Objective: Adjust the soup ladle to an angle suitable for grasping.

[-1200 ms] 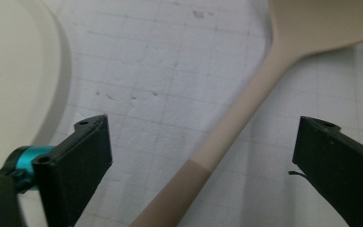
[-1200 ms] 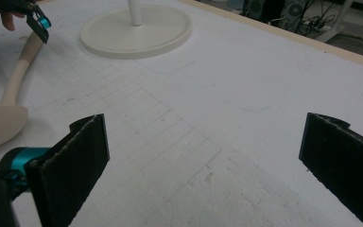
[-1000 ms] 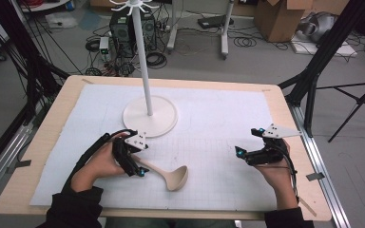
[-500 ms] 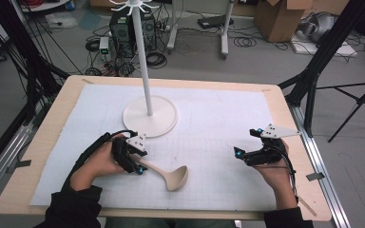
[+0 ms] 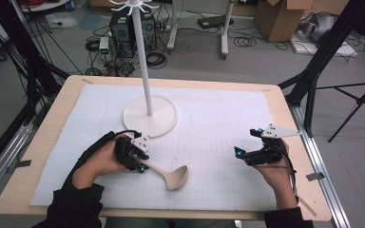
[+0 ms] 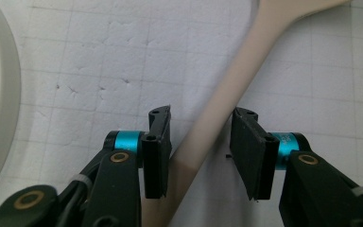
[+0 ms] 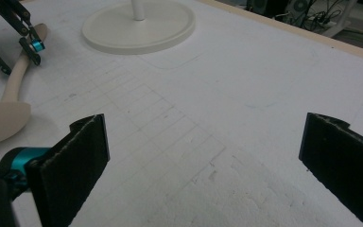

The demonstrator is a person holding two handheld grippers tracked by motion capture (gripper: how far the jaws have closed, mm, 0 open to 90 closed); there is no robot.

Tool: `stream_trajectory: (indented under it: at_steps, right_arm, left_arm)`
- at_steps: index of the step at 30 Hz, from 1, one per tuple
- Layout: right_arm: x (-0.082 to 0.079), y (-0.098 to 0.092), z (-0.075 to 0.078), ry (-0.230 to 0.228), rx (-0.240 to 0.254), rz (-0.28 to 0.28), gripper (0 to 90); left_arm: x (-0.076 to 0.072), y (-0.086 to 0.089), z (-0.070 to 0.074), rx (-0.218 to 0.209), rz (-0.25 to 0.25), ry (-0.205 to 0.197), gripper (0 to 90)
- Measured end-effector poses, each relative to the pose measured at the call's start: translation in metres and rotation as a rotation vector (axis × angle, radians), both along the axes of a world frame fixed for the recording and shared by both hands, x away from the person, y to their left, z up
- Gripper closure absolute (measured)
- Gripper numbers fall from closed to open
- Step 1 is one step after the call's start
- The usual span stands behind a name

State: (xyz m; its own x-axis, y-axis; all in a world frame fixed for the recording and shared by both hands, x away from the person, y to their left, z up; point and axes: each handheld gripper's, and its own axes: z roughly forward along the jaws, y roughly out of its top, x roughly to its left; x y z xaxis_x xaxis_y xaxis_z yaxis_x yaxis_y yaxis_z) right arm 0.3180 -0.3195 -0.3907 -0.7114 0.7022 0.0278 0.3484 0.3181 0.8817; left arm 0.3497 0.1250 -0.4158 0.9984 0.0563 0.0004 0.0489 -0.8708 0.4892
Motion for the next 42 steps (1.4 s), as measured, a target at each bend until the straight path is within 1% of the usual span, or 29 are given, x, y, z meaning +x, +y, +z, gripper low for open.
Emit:
stream_trajectory:
  at_steps: [1, 2, 6, 8, 10, 11, 20, 21, 22, 24, 25, 26, 29, 31, 32, 36, 39, 40, 42]
  right_arm:
    - [0.0, 0.0, 0.0, 0.002, 0.0, 0.002, 1.1]
    - [0.0, 0.0, 0.0, 0.003, -0.003, 0.002, 1.1]
    - [0.0, 0.001, -0.001, 0.005, -0.006, 0.0, 1.1]
    - [0.001, 0.001, -0.001, 0.004, -0.007, 0.002, 1.1]
    - [0.001, 0.001, -0.001, 0.003, -0.007, -0.001, 1.1]
    - [0.001, 0.001, -0.001, 0.008, -0.006, 0.001, 1.1]
    - [0.0, 0.0, 0.0, 0.002, -0.001, -0.003, 1.1]
    - [0.0, 0.0, 0.0, 0.007, 0.001, -0.004, 1.1]
    - [0.0, -0.001, 0.0, 0.001, -0.002, -0.004, 1.1]
    - [0.0, -0.001, 0.0, 0.001, 0.001, -0.005, 1.2]
    - [0.0, -0.001, 0.0, 0.001, 0.001, -0.005, 1.1]
    - [0.0, -0.001, 0.0, 0.004, 0.001, -0.005, 1.1]
    - [0.0, -0.001, 0.0, 0.001, 0.002, -0.004, 1.1]
    - [0.0, -0.001, 0.001, -0.002, 0.0, -0.005, 1.1]
    - [-0.001, -0.001, 0.001, 0.001, 0.004, -0.007, 1.1]
    - [-0.001, -0.003, 0.001, -0.007, 0.009, -0.007, 1.2]
    - [-0.001, -0.003, 0.002, -0.003, 0.012, -0.008, 1.2]
    - [-0.001, -0.003, 0.002, -0.009, 0.012, -0.006, 1.2]
    - [-0.001, -0.003, 0.002, -0.009, 0.012, -0.006, 1.2]
  left_arm:
    - [0.0, 0.0, 0.0, 0.0, 0.0, 0.0, 59.4]
    - [0.0, -0.002, 0.001, 0.02, -0.014, -0.008, 60.0]
    - [-0.001, -0.004, 0.002, 0.036, -0.026, -0.016, 61.8]
    - [-0.003, -0.007, 0.003, 0.054, -0.046, -0.027, 63.4]
    - [-0.004, -0.008, 0.004, 0.055, -0.046, -0.024, 65.8]
    - [-0.005, -0.009, 0.004, 0.061, -0.062, -0.025, 67.2]
    - [-0.006, -0.014, 0.005, 0.054, -0.089, -0.021, 77.5]
    - [-0.005, -0.015, 0.005, 0.053, -0.082, -0.026, 77.6]
    - [-0.005, -0.016, 0.005, 0.053, -0.083, -0.024, 77.7]
    - [-0.005, -0.018, 0.005, 0.057, -0.076, -0.036, 77.7]
    - [-0.004, -0.019, 0.005, 0.059, -0.074, -0.036, 77.7]
    - [-0.003, -0.02, 0.005, 0.064, -0.079, -0.037, 77.8]
    - [-0.001, -0.025, 0.007, 0.062, -0.067, -0.04, 77.9]
    - [0.0, -0.028, 0.008, 0.051, -0.065, -0.039, 77.9]
    - [0.001, -0.03, 0.007, 0.052, -0.067, -0.031, 77.9]
    - [0.002, -0.035, 0.007, 0.064, -0.071, -0.036, 77.9]
    - [0.004, -0.045, 0.01, 0.069, -0.078, -0.036, 77.9]
    - [0.004, -0.048, 0.011, 0.071, -0.081, -0.033, 77.9]
    - [0.004, -0.052, 0.011, 0.071, -0.085, -0.037, 77.9]
